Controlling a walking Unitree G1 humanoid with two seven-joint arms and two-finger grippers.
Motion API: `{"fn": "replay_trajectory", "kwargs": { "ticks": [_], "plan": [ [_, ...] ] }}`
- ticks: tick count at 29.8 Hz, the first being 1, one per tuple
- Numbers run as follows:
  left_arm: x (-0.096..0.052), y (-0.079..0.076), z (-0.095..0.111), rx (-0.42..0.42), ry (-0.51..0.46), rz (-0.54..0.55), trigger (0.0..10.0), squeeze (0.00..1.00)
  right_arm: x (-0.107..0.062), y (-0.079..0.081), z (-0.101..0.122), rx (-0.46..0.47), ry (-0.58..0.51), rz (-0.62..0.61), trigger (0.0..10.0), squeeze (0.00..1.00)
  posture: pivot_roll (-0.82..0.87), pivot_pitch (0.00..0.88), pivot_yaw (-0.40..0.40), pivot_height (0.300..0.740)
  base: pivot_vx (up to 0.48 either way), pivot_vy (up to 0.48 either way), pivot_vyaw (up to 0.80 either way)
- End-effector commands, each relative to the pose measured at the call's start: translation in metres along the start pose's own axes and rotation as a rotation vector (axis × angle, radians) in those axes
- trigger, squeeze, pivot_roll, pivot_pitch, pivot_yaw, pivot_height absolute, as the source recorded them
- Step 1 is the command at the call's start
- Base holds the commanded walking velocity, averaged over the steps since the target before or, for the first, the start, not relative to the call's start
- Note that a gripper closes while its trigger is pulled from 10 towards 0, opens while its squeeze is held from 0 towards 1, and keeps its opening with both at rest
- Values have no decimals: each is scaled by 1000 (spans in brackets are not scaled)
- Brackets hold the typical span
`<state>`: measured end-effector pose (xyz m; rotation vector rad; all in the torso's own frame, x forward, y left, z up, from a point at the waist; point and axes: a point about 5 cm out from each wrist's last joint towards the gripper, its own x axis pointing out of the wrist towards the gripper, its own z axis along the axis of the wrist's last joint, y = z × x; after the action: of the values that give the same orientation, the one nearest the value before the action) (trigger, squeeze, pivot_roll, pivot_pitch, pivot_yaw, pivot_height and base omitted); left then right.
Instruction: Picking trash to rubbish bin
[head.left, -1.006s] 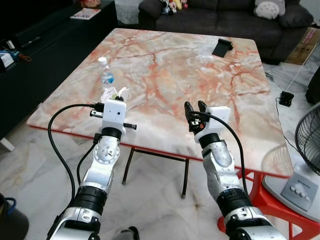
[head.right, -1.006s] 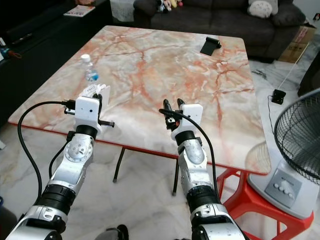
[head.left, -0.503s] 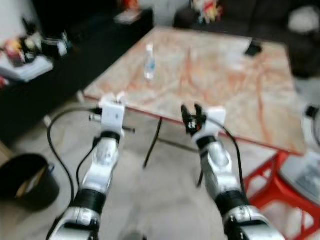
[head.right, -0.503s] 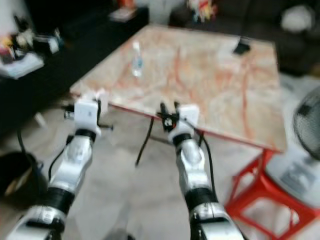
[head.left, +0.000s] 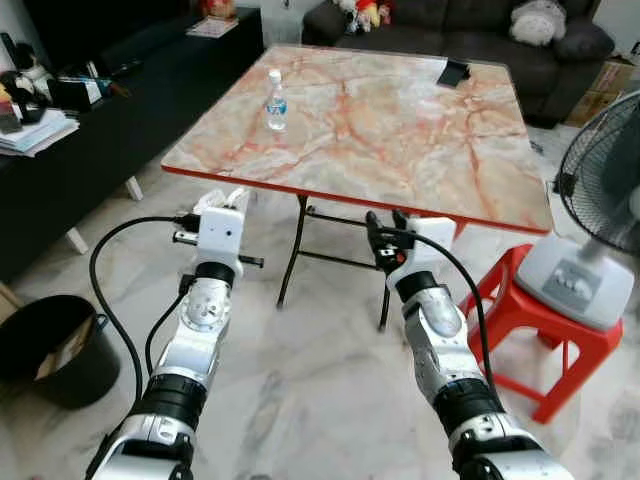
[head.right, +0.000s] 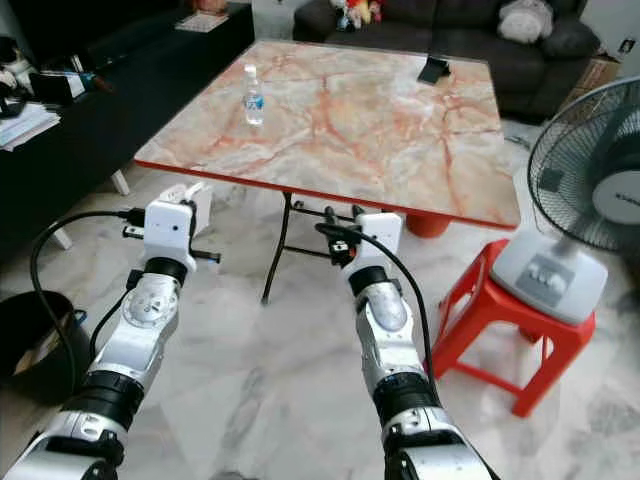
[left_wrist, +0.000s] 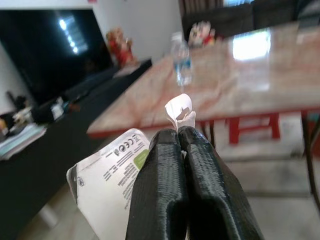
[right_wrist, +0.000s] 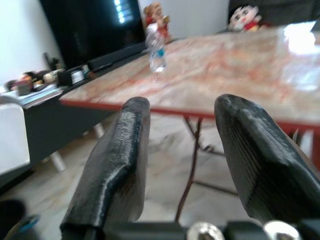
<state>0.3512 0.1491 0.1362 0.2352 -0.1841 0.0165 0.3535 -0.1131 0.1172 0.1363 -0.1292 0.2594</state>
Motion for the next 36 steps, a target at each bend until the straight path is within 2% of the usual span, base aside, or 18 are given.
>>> {"fn": "replay_trajectory", "kwargs": {
  "ticks": [1,3,4,5,7,9,11,12,14,15,17,21,24,26,29,36],
  "plan": [
    [-7,1,-21,4,96,-11,10000,0,-8,-8,-16,-11,85,-20,10000,0,11,55,7,740,0,0,0],
    [-12,2,-37,-3,174,-20,10000,0,-14,-13,-27,-18,140,-30,10000,0,11,55,7,740,0,0,0],
    [-23,2,-59,1,287,-43,10000,0,-24,-20,-41,-34,220,-45,10000,0,14,54,6,740,0,0,0],
    [-29,1,-71,1,345,-59,10000,0,-31,-23,-50,-41,267,-51,10000,0,14,54,6,740,0,0,0],
    [-36,0,-81,-2,398,-76,10000,0,-37,-26,-57,-46,311,-55,10000,0,14,54,6,740,0,0,0],
    [-37,0,-82,-2,404,-78,10000,0,-38,-26,-58,-46,317,-55,10000,0,14,54,6,740,0,0,0],
    [-59,-1,-107,-43,542,-76,10000,0,-61,-34,-82,-44,435,-96,10000,0,13,53,8,740,0,0,0],
    [-81,-5,-127,-5,658,-115,10000,0,-86,-40,-102,-28,551,-136,10000,0,14,54,7,740,0,0,0],
    [-97,-7,-138,40,727,-154,10000,0,-102,-43,-114,-31,629,-160,10000,0,14,53,7,740,0,0,0],
    [-111,-9,-148,21,787,-163,10000,0,-118,-45,-125,-33,699,-179,10000,0,11,55,7,740,0,0,0],
    [-114,-9,-149,13,800,-164,10000,0,-121,-45,-127,-33,714,-183,10000,0,11,55,7,740,0,0,0],
    [-152,-10,-169,54,945,-196,10000,0,-162,-51,-148,-30,876,-245,10000,0,5,57,6,740,0,0,0],
    [-173,-9,-178,94,1024,-221,10000,0,-181,-53,-155,-24,942,-273,10000,0,5,57,6,740,0,0,0],
    [-180,-9,-181,119,1046,-240,10000,0,-191,-53,-159,-24,975,-278,10000,0,5,57,6,740,0,0,0],
    [-183,-8,-182,116,1043,-240,10000,0,-201,-55,-162,-21,992,-302,10000,0,7,56,9,740,0,0,529],
    [-183,-7,-182,121,1052,-236,10000,0,-202,-54,-162,-21,997,-320,10000,0,4,51,12,740,0,0,794]
  ]
}}
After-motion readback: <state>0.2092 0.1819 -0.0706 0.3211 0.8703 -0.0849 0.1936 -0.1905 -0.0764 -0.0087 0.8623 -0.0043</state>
